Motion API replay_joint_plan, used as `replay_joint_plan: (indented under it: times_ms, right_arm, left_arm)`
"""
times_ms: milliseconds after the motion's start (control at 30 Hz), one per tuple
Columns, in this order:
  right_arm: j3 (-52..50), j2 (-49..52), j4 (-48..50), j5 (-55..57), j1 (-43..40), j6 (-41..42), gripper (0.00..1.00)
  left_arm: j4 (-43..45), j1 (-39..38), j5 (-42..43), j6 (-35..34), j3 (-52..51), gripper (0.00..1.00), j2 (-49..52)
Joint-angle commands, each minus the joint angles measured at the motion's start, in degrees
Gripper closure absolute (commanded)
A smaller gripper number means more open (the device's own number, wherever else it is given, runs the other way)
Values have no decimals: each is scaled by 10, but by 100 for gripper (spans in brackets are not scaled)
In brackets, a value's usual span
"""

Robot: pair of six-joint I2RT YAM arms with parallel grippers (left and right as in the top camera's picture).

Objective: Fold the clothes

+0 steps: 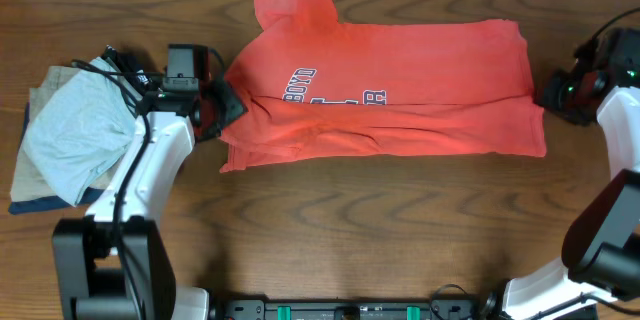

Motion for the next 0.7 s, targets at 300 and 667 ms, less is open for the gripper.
replay_joint_plan:
  times_ms: [300,667]
  right_arm:
    - [-14,56,-70,89,1,0,55]
    - [-112,60,-5,79,0,1,64]
  left_arm:
    - [-122,6,-89,27,-6,33,14]
    - [-21,5,-88,27,-85,30,14]
